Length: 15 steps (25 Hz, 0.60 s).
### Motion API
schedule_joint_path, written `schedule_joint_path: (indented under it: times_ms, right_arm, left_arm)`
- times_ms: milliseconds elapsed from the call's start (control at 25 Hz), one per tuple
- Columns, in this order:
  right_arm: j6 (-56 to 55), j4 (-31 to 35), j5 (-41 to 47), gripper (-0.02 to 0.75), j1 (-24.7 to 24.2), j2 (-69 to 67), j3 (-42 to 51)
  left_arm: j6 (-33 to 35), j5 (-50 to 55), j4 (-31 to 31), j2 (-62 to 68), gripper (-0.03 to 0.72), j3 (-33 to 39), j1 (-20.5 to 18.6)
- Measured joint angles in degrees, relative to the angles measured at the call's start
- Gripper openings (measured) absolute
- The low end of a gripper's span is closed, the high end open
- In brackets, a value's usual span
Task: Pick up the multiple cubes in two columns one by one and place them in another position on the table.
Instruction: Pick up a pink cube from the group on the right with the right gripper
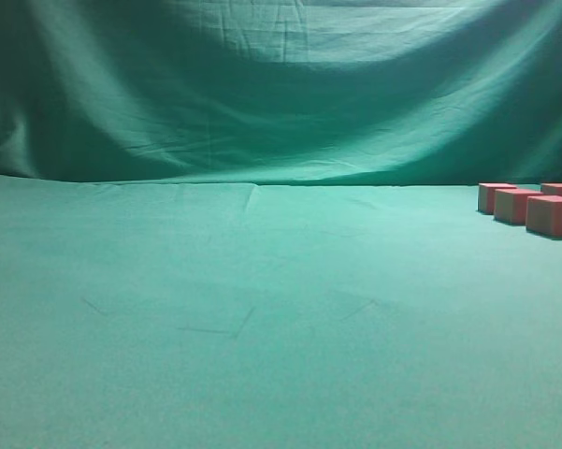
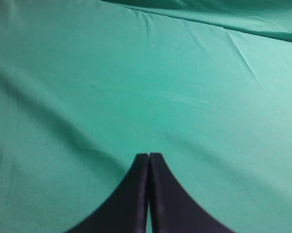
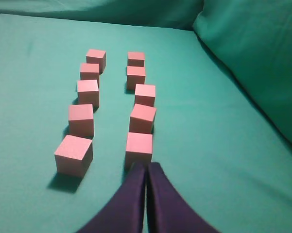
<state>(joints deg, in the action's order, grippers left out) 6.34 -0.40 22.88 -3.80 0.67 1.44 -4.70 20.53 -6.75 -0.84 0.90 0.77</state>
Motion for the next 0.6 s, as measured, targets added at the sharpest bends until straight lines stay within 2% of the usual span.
schedule_joint_path:
  times_ms: [600]
  right_arm:
    - [0.0,0.0,0.0,0.0,0.0,0.0,0.0]
  left_arm:
    - [0.0,0.0,0.0,0.0,0.0,0.0,0.0]
